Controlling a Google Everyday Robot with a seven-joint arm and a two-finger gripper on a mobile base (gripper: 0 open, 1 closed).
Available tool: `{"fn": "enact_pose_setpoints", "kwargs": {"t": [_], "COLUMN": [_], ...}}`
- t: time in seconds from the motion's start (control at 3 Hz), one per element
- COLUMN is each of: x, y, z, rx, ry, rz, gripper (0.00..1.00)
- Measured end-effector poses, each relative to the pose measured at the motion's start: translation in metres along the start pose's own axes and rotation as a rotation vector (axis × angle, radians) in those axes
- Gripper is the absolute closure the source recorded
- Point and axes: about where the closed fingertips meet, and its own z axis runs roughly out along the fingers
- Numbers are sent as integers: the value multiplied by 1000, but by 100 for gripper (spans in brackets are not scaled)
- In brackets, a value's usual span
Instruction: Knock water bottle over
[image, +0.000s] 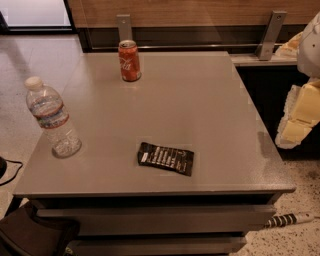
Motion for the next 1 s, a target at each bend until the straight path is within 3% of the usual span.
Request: {"fn": "enact_pose_setpoints", "kwargs": {"t": [0.33, 0.67, 1.0], "x": [0, -7, -17], "y": [0, -2, -10], "z": [0, 7, 24], "rx": [0, -8, -8], "ry": [0, -68, -247], "rz": [0, 16, 46], "gripper": [0, 0, 0]}}
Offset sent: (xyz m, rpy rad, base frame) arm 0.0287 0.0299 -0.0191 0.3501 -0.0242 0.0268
